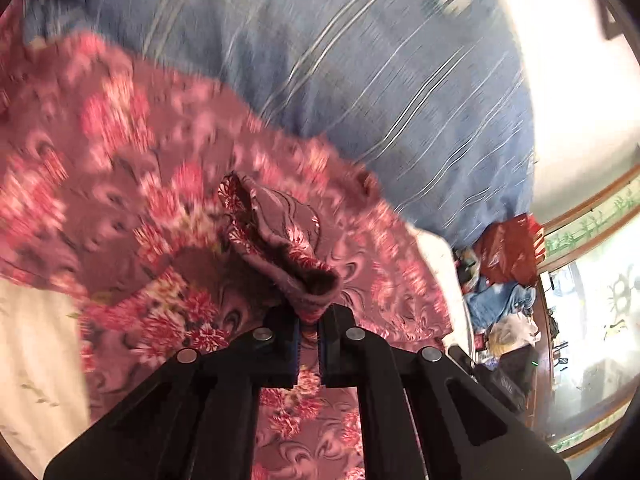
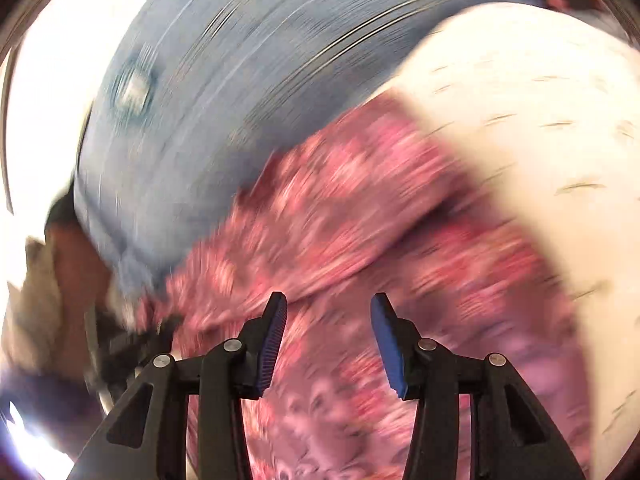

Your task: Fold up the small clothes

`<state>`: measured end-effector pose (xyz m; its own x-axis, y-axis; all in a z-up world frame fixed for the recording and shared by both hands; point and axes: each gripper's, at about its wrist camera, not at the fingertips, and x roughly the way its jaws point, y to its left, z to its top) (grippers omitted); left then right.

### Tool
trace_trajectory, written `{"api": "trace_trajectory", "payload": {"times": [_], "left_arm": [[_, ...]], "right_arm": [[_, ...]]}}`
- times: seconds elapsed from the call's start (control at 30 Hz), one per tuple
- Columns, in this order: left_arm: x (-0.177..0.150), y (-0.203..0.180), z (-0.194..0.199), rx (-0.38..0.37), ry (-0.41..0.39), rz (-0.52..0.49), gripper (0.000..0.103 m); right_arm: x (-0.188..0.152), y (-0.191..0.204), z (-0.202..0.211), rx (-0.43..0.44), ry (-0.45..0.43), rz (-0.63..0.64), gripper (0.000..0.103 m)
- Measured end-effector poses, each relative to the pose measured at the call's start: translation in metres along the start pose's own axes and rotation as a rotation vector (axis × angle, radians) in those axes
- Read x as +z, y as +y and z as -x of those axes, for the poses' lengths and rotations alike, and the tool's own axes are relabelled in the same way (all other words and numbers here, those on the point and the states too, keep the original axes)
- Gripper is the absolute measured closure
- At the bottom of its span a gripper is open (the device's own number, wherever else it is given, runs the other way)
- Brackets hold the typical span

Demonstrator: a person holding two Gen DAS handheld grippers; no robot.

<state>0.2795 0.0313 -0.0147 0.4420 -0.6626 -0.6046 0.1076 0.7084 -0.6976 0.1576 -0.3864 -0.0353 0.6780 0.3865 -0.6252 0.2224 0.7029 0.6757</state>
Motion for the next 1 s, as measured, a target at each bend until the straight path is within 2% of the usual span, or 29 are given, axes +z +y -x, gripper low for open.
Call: {"api": "trace_trajectory", "payload": {"times": [0.07, 0.17, 0.23, 0.27, 0.3, 0.37, 0.4, 0.47, 0.53, 0.57, 0.7, 0.8, 0.83, 0.9, 1.0], "left_arm": [[0.000, -0.002, 0.015, 0.011, -0.051, -0.013, 0.099], [-0.001, 0.003, 0.016, 0.014, -0.044, -0.004, 0.099], [-0.001, 0.009, 0.011, 0.023, -0.024, 0.015, 0.099], [-0.001, 0.011, 0.009, 0.033, -0.016, 0.020, 0.099], [0.000, 0.014, 0.006, 0.053, -0.007, 0.027, 0.099], [0.000, 0.024, -0.004, 0.111, 0.041, 0.050, 0.097], [-0.001, 0.031, -0.014, 0.154, 0.097, 0.071, 0.097], [-0.005, 0.039, -0.025, 0.196, 0.158, 0.085, 0.096], [-0.005, 0.040, -0.016, 0.187, 0.155, 0.100, 0.095], [-0.003, 0.039, -0.008, 0.186, 0.144, 0.101, 0.093], [0.005, 0.029, 0.036, 0.166, -0.011, 0.067, 0.093], [0.007, 0.018, 0.044, 0.134, -0.072, 0.018, 0.081], [0.007, 0.013, 0.040, 0.131, -0.075, 0.003, 0.076], [0.007, 0.014, 0.028, 0.165, -0.055, -0.011, 0.075], [0.004, 0.025, -0.001, 0.239, 0.046, 0.013, 0.075]], "right_arm": [[0.012, -0.023, 0.003, 0.041, -0.053, -0.119, 0.049], [0.024, -0.049, -0.008, 0.089, -0.085, -0.262, 0.049], [0.030, -0.052, -0.014, 0.122, -0.105, -0.303, 0.064], [0.032, -0.047, -0.013, 0.135, -0.122, -0.287, 0.090], [0.035, -0.043, -0.010, 0.144, -0.135, -0.261, 0.097], [0.034, -0.037, -0.005, 0.095, -0.170, -0.198, 0.097], [0.032, -0.039, -0.008, 0.060, -0.153, -0.187, 0.097], [0.026, -0.053, -0.020, -0.013, -0.079, -0.223, 0.097], [0.020, -0.059, -0.015, 0.008, -0.083, -0.243, 0.099], [0.017, -0.054, -0.008, -0.006, -0.090, -0.232, 0.090], [0.010, -0.019, 0.006, -0.025, -0.078, -0.114, 0.089], [0.006, 0.023, 0.002, 0.001, -0.071, 0.031, 0.084], [0.004, 0.035, -0.003, 0.015, -0.063, 0.066, 0.084], [0.001, 0.070, -0.022, 0.049, -0.031, 0.159, 0.084], [-0.009, 0.118, -0.057, 0.060, 0.012, 0.296, 0.084]]}}
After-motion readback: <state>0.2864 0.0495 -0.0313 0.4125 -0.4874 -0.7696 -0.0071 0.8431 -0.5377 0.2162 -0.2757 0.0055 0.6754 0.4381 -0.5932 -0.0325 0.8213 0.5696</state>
